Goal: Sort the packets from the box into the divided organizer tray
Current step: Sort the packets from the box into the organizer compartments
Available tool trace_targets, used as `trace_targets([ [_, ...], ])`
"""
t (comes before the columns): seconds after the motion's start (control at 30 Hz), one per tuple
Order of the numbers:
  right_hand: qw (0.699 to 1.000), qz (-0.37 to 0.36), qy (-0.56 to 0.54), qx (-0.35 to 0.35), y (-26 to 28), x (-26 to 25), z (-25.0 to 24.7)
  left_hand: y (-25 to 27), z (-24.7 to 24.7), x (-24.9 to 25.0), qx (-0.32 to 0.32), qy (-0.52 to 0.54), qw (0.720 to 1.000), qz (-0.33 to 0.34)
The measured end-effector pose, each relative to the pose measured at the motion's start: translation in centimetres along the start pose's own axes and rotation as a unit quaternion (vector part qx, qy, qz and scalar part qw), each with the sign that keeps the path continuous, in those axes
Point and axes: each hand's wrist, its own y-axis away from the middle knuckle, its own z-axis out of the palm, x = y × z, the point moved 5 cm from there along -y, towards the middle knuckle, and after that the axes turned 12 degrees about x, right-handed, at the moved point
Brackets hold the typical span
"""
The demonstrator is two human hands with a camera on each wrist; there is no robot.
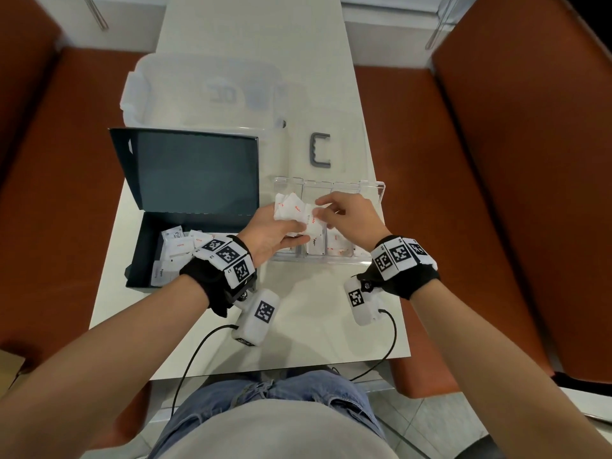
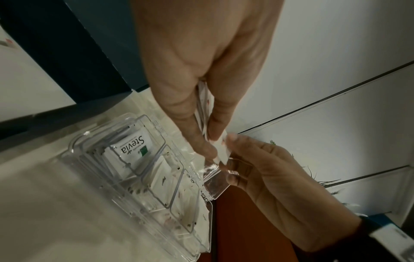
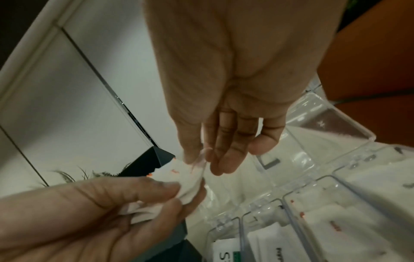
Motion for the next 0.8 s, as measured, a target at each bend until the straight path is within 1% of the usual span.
trace_targets([
  [0.1,0.999,0.015,-0.050,0.014,-0.5,0.2,-0.1,0.0,-0.2,0.1,0.002,0.000,1.000,0.008],
  [0.17,0.994,0.045,-0.093,0.040,-1.0,1.0,-0.9,-0.1,-0.4,0.1,0.010,0.005,1.000,0.007],
  [0.23,0.990,0.077,-0.097,0.071,-1.5,2.6,-1.8,-0.1,-0.7,0.1,0.014,0.011,1.000,0.006],
  [0.3,0.990,0.109,-0.045,0.076,-1.7,4.5,-2.2,-0.1,-0.9,0.0,0.016,0.013,1.000,0.007],
  [0.4,0.991,0.123,0.057,0.016,-1.4,6.4,-1.3,-0.1,-1.1,-0.2,0.022,0.007,1.000,0.007],
  [0.5,0.988,0.119,0.097,-0.018,-0.9,6.9,-0.1,0.0,-1.2,-0.3,0.027,0.002,1.000,0.007],
  [0.63,0.988,0.098,0.122,-0.009,-1.0,6.6,0.8,0.1,-1.3,-0.3,0.029,0.006,1.000,0.004],
  [0.8,0.987,0.078,0.137,0.031,-1.1,6.5,1.0,0.1,-1.4,-0.5,0.026,0.005,1.000,0.001],
])
